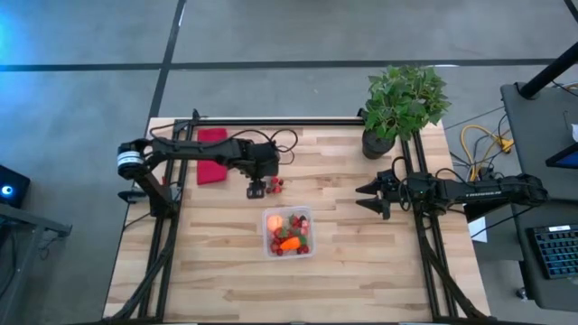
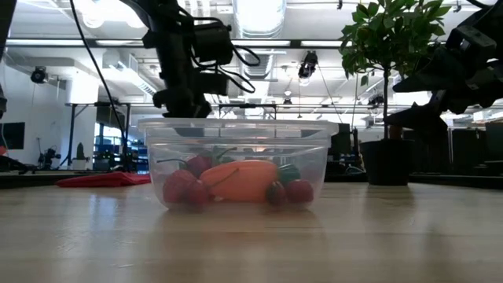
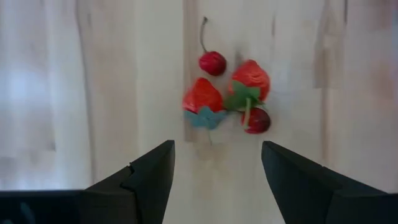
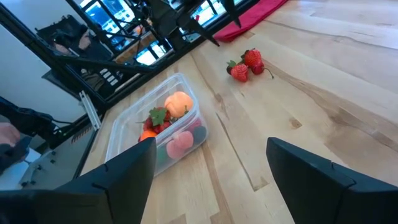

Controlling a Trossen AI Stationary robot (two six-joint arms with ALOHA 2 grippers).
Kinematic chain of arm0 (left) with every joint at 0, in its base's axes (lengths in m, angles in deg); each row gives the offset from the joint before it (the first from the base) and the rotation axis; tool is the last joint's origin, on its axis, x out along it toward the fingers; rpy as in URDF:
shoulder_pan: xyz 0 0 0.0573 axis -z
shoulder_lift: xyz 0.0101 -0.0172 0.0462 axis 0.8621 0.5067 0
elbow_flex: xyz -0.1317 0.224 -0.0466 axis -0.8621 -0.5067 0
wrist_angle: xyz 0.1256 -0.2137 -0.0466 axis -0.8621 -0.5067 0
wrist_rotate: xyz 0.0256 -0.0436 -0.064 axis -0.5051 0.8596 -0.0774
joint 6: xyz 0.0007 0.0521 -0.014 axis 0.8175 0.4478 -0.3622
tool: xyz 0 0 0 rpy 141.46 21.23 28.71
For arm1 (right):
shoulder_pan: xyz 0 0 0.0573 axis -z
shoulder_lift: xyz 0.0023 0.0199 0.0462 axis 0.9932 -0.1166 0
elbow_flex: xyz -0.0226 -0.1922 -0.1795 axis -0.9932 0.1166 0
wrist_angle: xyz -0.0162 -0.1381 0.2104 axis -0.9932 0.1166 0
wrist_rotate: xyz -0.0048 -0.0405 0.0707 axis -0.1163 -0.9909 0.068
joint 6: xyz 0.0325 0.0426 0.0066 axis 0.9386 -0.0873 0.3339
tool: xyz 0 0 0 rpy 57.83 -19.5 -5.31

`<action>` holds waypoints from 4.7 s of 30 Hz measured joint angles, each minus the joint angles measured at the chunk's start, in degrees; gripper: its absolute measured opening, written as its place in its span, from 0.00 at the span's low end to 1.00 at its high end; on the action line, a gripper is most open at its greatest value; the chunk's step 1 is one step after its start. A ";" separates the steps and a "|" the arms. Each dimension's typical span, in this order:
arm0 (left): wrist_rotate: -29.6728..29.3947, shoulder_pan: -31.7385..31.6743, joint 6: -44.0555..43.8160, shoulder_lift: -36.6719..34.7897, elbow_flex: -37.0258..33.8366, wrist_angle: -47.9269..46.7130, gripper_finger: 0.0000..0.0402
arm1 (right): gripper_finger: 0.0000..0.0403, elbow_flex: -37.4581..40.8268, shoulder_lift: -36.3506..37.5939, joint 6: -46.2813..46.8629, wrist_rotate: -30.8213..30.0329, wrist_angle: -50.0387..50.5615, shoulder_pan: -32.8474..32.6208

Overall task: Pick and placing Produce into tupperware
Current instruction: Put the red strawberry into the transparent bin

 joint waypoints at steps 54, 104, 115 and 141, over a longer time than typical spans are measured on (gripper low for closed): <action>6.93 -3.19 0.34 7.45 -0.06 8.39 0.56 | 0.74 0.00 -0.01 0.00 -0.01 0.00 -0.02; 6.68 -4.94 6.51 11.30 -0.81 10.76 0.56 | 0.72 0.02 -0.01 0.00 0.00 0.00 0.00; 6.74 -4.98 6.62 11.23 -0.78 10.84 0.45 | 0.74 0.00 -0.01 0.00 -0.02 0.00 0.00; 13.75 0.45 -4.22 -1.00 5.69 5.00 0.29 | 0.72 0.00 -0.01 0.00 0.00 -0.02 0.00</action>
